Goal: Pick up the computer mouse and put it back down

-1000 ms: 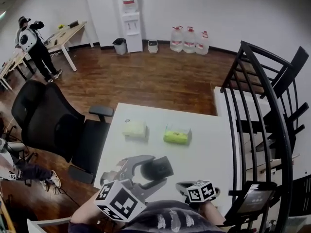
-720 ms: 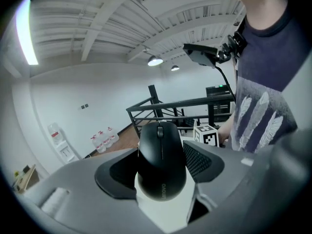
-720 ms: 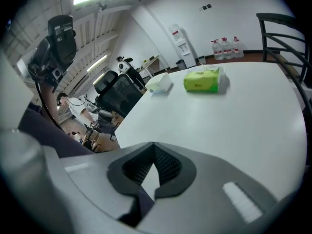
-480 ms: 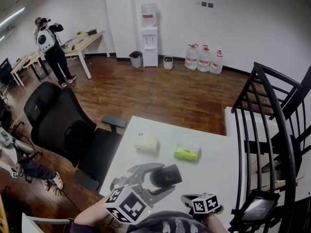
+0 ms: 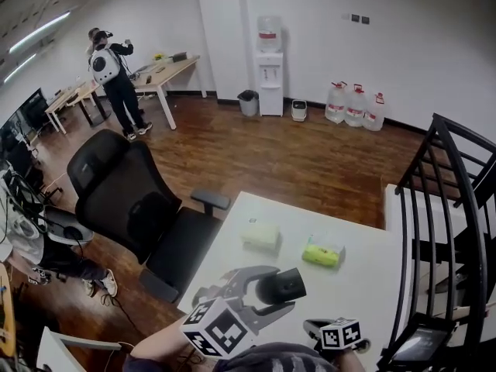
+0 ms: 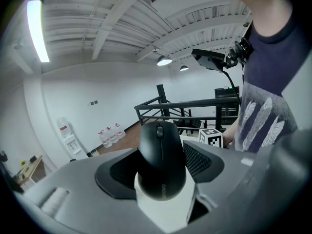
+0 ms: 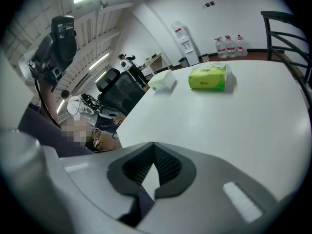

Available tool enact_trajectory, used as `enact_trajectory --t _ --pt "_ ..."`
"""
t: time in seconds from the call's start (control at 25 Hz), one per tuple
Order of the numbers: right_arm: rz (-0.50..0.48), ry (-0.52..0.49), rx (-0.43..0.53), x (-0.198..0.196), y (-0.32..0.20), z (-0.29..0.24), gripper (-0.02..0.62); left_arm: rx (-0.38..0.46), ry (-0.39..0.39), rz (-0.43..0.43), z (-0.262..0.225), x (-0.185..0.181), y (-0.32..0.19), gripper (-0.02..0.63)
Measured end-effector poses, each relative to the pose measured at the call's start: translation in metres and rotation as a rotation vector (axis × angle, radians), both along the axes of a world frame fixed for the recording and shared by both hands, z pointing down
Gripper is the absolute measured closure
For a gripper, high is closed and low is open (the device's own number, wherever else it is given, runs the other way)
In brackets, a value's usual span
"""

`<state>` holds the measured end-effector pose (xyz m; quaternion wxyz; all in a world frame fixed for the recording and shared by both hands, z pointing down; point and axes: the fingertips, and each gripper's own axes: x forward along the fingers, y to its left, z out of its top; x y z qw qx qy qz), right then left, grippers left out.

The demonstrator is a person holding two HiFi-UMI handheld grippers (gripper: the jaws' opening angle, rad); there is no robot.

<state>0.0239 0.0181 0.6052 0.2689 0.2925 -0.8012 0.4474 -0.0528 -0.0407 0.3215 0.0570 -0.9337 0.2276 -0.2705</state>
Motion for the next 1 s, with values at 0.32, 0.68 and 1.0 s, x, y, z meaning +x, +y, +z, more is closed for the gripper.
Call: enact_trajectory --t 0.32,0.68,1.0 --pt "-0.054 -0.001 0.003 -0.028 0.007 0.008 0.592 -0.018 0.023 -0.097 0.002 -0.033 0.014 0.302" --pt "-0.064 -0.002 0.008 -0.031 0.004 0.005 0.592 0.034 0.021 -0.098 -0.011 -0.037 0.008 0.302" --pt "0.022 0.012 0.0 -0.007 0.003 0.004 0.592 0.029 0.011 -0.046 -0.008 -0.017 -0.009 0.302"
